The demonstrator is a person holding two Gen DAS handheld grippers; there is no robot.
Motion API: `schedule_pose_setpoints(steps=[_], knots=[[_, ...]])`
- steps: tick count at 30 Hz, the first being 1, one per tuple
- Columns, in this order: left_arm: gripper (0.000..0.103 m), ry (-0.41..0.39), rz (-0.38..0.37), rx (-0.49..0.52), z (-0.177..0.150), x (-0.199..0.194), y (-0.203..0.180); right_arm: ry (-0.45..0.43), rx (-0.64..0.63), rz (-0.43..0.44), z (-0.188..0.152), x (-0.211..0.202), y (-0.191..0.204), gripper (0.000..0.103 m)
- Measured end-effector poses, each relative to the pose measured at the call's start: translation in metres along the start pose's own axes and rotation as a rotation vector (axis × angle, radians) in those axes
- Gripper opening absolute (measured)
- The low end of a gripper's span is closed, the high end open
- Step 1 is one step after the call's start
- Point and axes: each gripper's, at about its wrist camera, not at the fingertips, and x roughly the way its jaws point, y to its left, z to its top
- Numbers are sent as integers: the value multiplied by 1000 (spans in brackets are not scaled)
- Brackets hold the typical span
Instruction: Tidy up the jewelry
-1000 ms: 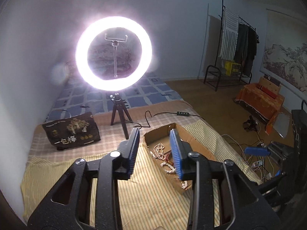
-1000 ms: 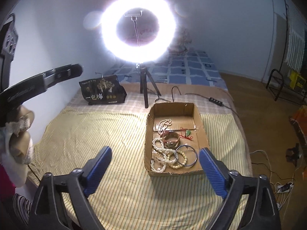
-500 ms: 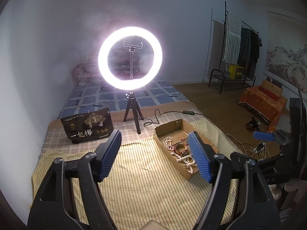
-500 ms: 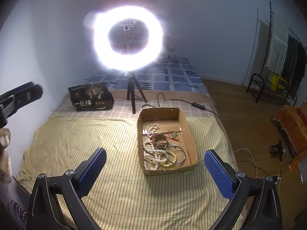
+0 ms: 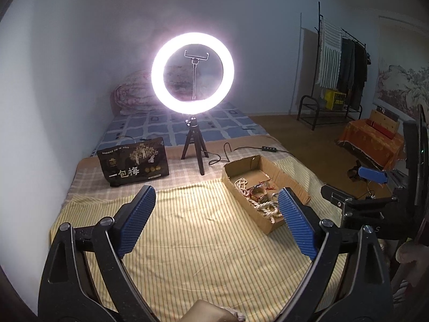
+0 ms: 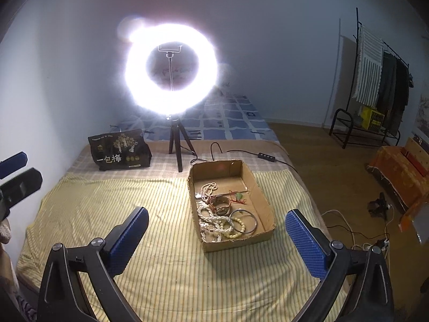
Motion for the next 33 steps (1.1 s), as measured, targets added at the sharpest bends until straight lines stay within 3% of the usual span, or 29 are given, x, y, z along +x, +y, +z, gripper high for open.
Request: schedule_pose_setpoints(steps=[3,10,20,33], knots=[[103,6,28,29,-8,1,-3,-20,7,-8,-5,-2,1,103],[103,26,41,26,-18,1,-3,-92,24,-47,-12,-10,-6,103],[103,40,86,82,-25,5,-7,-61,42,-63,-19,4,-17,103],[103,43,84,107,-27,5,-12,-41,59,-60,-20,13,-19,103]])
